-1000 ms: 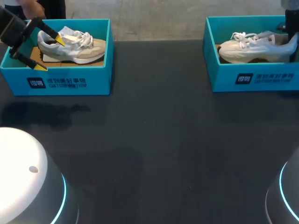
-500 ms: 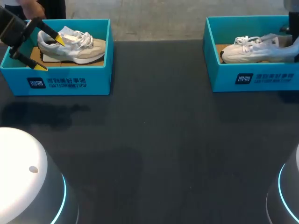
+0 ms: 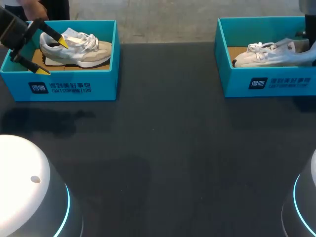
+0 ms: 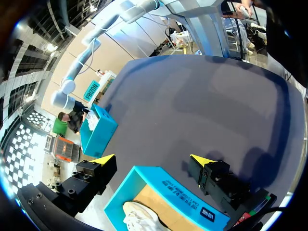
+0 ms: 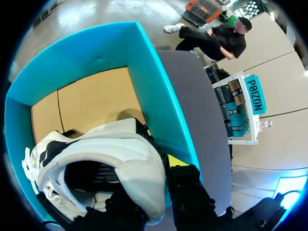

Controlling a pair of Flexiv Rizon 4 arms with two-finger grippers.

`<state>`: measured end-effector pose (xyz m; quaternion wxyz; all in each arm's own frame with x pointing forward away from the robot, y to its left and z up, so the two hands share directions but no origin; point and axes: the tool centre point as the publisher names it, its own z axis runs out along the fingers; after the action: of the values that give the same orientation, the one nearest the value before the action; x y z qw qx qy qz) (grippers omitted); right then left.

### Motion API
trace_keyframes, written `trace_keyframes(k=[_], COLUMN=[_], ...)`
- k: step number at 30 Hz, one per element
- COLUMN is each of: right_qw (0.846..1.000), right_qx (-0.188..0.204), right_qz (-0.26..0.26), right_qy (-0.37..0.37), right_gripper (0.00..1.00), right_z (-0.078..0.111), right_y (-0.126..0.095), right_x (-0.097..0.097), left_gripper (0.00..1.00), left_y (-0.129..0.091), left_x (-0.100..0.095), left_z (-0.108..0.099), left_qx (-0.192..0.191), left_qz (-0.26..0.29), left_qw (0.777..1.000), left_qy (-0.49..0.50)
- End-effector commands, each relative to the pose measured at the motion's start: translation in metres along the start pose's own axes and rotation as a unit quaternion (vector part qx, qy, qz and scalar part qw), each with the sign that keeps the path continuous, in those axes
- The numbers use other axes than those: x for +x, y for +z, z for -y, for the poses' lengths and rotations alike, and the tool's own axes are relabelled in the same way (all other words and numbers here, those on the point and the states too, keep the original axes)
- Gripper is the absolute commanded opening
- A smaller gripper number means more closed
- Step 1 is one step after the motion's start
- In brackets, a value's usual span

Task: Take the shoe out of the shoebox, open the shoe tongue, remove and reinsert the insole, then place the shoe into the shoebox

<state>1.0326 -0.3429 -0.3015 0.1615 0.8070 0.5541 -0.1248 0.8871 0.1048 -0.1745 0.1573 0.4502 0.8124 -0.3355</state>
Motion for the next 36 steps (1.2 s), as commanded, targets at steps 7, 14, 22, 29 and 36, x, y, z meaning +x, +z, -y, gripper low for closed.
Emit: trace_keyframes(k=[7,14,22,29,36], right_qw=[1.000,1.000,0.999,0.999,0.999], right_qx=[0.004,0.010,0.017,0.021,0.026], right_qz=[0.002,0.001,0.004,0.000,0.003], right_qy=[-0.021,-0.027,-0.027,-0.025,-0.027], right_gripper=[0.00,0.00,0.00,0.00,0.00], right_z=[0.016,0.021,0.019,0.017,0.016], right_y=[0.007,0.013,0.030,0.044,0.056], right_x=[0.000,0.000,0.004,0.009,0.012], left_gripper=[1.00,1.00,1.00,1.00,1.00], left_y=[-0.001,-0.001,-0.001,-0.001,-0.001], left_x=[0.000,0.000,0.000,0.000,0.000], left_z=[0.001,0.001,0.001,0.001,0.001], left_qx=[-0.001,-0.001,-0.001,-0.001,-0.001], left_qz=[-0.001,-0.001,-0.001,-0.001,-0.001], left_qw=[1.000,1.000,1.000,1.000,1.000], left_qy=[0.000,0.000,0.000,0.000,0.000])
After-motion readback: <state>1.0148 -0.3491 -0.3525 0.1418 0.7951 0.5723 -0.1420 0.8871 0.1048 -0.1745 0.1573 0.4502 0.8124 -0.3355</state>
